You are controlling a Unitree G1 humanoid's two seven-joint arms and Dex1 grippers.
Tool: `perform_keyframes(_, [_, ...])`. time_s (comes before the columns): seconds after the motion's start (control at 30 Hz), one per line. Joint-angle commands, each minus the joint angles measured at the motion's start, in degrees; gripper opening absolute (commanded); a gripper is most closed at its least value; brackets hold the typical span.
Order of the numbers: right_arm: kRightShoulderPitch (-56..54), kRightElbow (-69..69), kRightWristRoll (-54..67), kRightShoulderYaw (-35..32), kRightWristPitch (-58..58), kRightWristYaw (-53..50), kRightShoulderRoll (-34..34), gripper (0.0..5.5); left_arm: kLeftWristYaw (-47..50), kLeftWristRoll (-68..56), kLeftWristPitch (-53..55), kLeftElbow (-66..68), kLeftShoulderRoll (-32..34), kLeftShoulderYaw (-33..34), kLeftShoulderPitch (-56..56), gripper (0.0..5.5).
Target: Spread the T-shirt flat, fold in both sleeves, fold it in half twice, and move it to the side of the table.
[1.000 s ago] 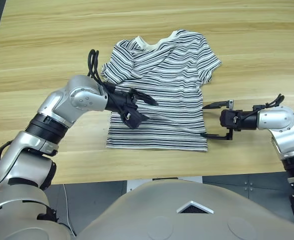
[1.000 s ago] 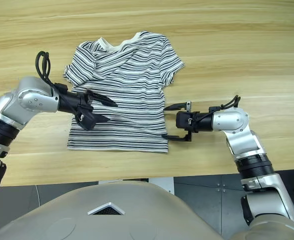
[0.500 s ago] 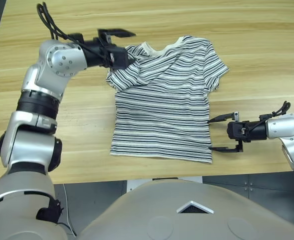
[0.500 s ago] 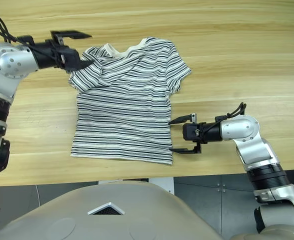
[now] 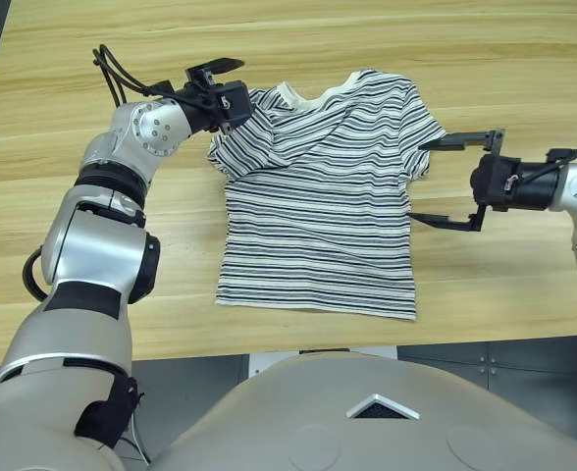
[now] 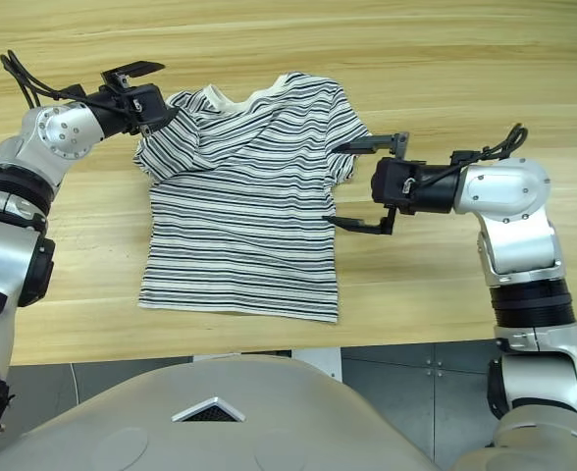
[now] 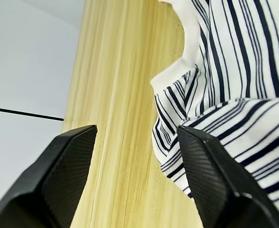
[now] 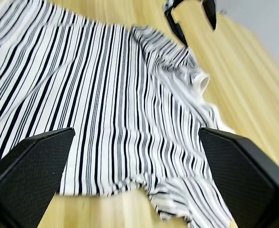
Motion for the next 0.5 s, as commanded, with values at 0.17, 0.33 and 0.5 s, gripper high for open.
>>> perform_keyframes(0.17, [0.6,5.0,-7.2,8.7,-2.1,-2.6,7.5,4.81,-0.9,0.3,1.5,1.6,0.3,1.0,-0.2,3.14])
perform_keyframes(0.33, [0.8,10.0,-11.3,11.0,-4.4,-4.0,8.2,4.81,-7.4,-2.3,2.4,2.5,0.3,2.8,1.9,3.14])
perform_keyframes(0.5, [1.5,11.4,-13.7,11.5,-5.1,-4.3,6.8,4.81,-13.9,-4.2,3.1,2.4,-0.2,4.3,4.9,3.14])
